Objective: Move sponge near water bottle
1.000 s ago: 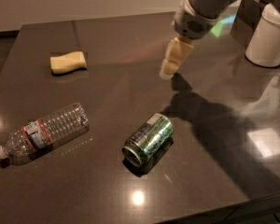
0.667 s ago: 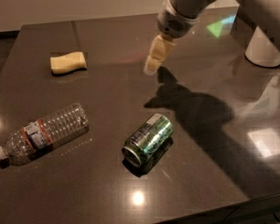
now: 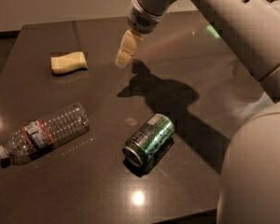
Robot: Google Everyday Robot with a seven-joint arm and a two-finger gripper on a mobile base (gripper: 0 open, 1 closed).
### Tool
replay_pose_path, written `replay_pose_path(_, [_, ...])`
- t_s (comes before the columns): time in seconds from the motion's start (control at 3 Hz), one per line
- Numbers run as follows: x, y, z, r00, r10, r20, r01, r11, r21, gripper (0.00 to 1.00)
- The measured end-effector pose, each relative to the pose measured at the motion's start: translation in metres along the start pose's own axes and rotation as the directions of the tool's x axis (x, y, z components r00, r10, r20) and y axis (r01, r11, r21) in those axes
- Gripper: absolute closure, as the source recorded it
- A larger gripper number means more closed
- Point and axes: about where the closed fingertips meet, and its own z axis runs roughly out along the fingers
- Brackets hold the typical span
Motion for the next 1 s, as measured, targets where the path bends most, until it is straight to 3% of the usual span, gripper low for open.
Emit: replay_pose_path(1.0, [-0.071,0.002,0.074,1.0,0.011,0.018,-0.01,0.9987,-0.049,0.0])
